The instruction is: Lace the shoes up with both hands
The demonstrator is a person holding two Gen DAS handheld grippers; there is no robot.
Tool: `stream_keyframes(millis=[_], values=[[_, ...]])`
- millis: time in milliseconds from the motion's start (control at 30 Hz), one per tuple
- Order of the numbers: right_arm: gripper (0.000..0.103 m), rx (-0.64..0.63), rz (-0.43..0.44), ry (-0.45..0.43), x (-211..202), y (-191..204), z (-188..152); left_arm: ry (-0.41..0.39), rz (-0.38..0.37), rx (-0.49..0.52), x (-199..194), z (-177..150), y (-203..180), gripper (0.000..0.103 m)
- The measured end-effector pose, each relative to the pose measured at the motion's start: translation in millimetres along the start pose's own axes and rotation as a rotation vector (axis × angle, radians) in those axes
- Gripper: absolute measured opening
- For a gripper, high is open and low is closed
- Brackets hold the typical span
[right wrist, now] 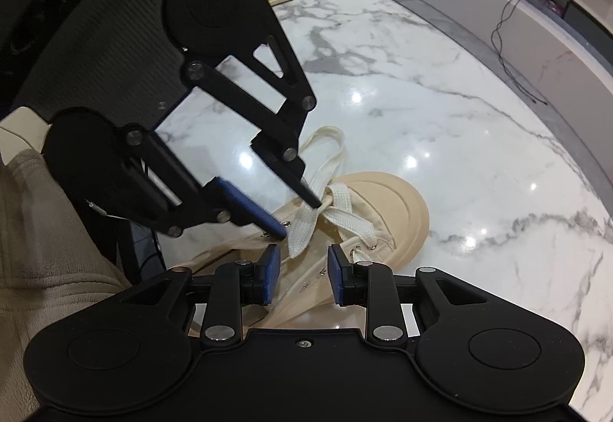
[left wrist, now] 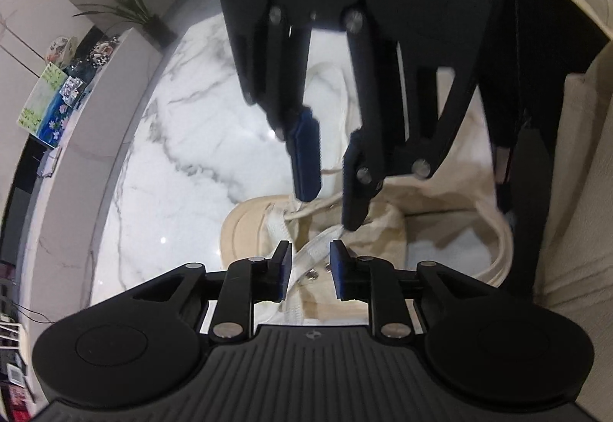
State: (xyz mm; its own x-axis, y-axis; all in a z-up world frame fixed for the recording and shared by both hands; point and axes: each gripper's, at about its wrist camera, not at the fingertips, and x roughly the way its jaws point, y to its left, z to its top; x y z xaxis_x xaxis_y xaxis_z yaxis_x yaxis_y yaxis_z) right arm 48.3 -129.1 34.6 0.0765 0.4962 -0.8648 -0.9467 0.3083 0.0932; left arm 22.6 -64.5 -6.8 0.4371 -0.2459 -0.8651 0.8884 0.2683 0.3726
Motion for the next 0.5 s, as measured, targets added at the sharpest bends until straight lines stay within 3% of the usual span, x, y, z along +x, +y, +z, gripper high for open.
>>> stream_keyframes(millis=[200, 500], values=[[0.026, -0.037, 0.038, 0.005, 2, 8, 1, 0.025, -0.001, -0.026, 10, -8, 5, 0.021], [0.026, -0.130, -0.006, 0.029, 7, 29, 6, 0.000, -0.001, -0.061, 3, -8, 10, 0.021]])
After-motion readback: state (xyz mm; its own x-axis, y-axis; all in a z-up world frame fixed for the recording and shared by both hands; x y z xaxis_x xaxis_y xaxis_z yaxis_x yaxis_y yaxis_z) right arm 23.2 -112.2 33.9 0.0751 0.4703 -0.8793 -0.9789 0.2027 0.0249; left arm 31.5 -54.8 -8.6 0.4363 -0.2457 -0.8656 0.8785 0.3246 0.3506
